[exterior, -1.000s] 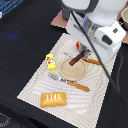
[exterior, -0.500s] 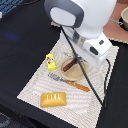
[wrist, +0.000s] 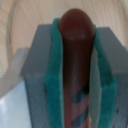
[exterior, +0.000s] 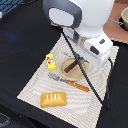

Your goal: Interact with the objects in diverse but meaningful ways.

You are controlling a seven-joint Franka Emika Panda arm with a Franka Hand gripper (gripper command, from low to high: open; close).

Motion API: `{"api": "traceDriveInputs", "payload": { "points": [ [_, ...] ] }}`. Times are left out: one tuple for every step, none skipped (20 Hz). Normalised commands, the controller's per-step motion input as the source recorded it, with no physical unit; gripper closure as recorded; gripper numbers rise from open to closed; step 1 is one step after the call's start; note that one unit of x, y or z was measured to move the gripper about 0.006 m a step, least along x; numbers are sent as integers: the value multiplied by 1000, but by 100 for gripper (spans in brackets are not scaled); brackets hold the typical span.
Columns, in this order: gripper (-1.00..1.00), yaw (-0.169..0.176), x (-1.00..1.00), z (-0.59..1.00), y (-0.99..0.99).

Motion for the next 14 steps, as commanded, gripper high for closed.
{"api": "traceDriveInputs", "payload": {
  "points": [
    [100, 0, -146, -369, 0],
    [100, 0, -154, -360, 0],
    [100, 0, -169, -360, 0],
    [100, 0, -174, -326, 0],
    [100, 0, -174, -294, 0],
    [100, 0, -197, -154, 0],
    [100, 0, -223, 0, 0],
    [-100, 0, -246, 209, 0],
    [-100, 0, -183, 569, 174],
    [-100, 0, -183, 751, 249],
    [-100, 0, -297, 934, 214],
    [-100, 0, -260, 1000, 280],
    [-100, 0, -46, 1000, 349],
    [-100, 0, -71, 1000, 374]
  ]
}}
